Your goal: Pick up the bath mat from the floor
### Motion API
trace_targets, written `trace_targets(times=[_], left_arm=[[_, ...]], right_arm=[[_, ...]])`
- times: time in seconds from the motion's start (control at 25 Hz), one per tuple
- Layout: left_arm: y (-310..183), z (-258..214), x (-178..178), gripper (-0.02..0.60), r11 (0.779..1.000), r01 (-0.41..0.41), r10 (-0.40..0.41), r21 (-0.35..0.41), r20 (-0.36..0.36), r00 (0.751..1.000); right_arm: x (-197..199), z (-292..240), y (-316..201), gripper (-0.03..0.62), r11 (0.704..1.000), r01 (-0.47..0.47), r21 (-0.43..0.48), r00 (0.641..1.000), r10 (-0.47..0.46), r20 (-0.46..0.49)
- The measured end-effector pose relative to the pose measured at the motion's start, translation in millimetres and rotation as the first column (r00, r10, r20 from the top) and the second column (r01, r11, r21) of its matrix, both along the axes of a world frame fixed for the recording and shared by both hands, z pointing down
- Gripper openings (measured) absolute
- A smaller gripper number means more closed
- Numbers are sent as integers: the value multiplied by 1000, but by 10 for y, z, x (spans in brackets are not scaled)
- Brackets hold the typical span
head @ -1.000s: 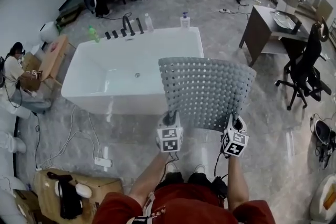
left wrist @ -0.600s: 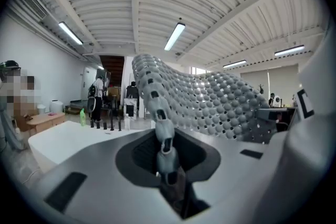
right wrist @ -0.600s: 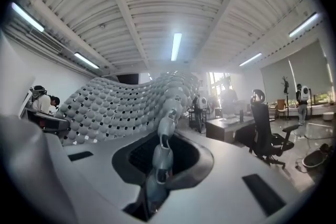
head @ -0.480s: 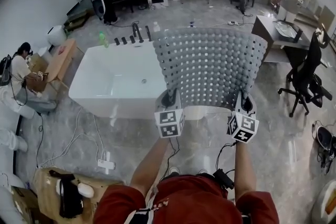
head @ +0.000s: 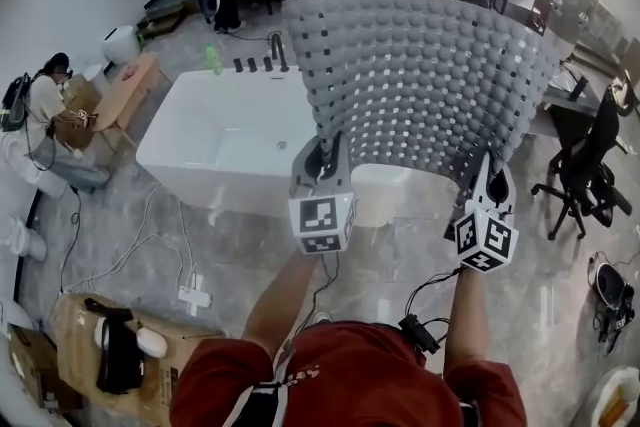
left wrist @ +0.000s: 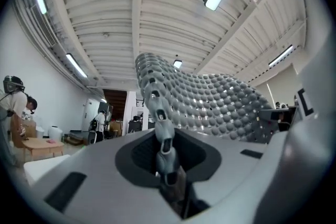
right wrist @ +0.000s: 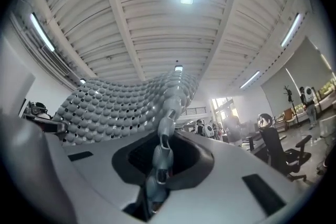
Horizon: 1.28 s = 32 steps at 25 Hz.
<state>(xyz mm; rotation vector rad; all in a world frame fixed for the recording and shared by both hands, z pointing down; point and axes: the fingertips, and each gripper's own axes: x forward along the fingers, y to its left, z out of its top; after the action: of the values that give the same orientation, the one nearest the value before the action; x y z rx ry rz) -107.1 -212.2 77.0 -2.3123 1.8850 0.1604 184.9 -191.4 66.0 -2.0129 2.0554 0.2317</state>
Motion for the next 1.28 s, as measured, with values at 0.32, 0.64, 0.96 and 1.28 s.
trace_targets(times=[0.32,0.64,0.96,1.28], left_arm=[[280,-345,-128,71,987,54,-55,149,-4,999],[372,-387,-305,71,974,111,-100,198,-66,993],[406,-282,-430,72,974,143,-128,177,-93,987],[345,-295,-361,71,971,148,-136,187,-74,988]], right_arm=[[-51,-320,229,48,989,-27,144,999,31,-25],[-236,-381,430,49,962,-92,258,979,135,-152],[-332,-326,489,49,959,-98,265,971,151,-187],[-261,-331,423,49,962,-106,253,969,157,-189]])
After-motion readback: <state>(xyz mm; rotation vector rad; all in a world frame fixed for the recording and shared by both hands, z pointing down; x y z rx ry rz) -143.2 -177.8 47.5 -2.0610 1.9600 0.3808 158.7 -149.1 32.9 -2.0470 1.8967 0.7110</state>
